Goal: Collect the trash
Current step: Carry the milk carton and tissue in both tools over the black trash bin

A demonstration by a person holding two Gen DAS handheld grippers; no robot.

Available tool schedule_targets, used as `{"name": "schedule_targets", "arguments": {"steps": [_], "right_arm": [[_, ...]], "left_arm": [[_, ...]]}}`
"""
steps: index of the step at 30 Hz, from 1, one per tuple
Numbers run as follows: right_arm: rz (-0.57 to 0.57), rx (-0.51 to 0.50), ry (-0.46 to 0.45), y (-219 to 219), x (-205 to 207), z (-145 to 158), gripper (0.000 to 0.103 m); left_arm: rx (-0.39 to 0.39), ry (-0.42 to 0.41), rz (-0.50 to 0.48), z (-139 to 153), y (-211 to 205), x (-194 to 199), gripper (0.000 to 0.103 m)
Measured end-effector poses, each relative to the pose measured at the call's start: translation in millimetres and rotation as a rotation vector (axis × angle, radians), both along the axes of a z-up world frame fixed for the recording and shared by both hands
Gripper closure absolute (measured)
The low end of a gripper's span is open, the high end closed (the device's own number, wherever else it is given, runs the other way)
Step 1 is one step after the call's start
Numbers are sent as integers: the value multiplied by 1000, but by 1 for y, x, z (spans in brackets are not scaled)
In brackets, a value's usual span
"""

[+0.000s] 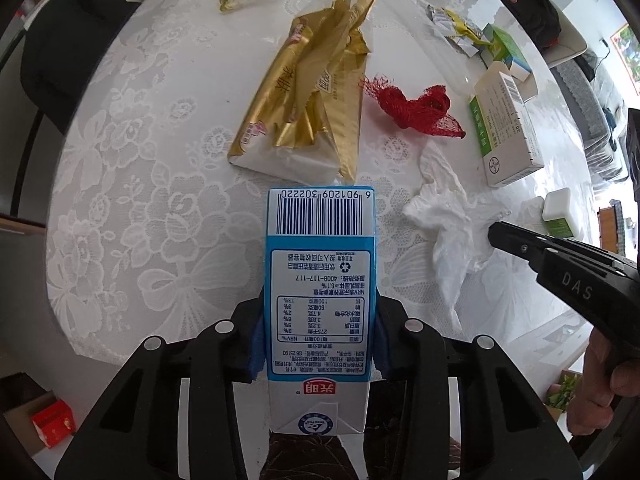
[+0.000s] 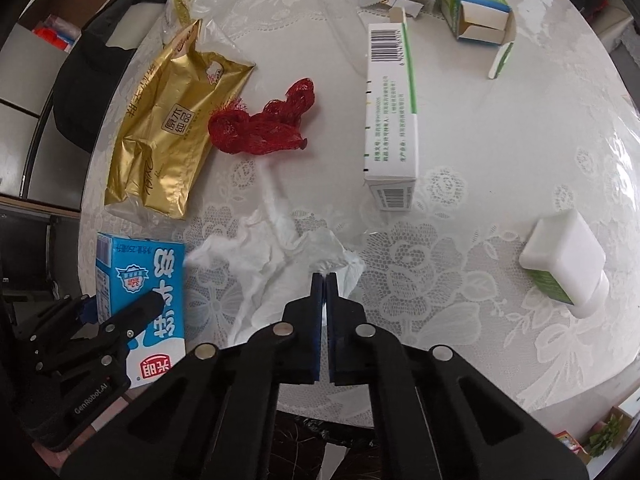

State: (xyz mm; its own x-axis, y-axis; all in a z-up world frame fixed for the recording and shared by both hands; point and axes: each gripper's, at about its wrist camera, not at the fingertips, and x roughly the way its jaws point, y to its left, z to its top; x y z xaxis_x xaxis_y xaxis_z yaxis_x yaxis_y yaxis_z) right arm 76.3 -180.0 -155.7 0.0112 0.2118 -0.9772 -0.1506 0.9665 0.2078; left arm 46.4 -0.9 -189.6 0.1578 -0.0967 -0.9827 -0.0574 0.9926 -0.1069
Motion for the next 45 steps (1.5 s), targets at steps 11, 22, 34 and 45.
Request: {"name": "schedule_targets", "arguments": {"steps": [11, 22, 34, 45], "right_arm": [[-46, -37, -70, -9, -19, 40, 102], [-122, -55, -172, -11, -63, 88, 102], [-63, -5, -273, -36, -100, 142, 102], [-15, 3, -274, -64, -136, 146, 102]], "left_arm": [[-17, -56, 4, 31, 19, -21, 63], [-44, -124, -72, 68, 28, -43, 63], [-42, -195, -6, 111, 11, -91, 63], [-30, -207, 28, 115, -16, -131, 63]]}}
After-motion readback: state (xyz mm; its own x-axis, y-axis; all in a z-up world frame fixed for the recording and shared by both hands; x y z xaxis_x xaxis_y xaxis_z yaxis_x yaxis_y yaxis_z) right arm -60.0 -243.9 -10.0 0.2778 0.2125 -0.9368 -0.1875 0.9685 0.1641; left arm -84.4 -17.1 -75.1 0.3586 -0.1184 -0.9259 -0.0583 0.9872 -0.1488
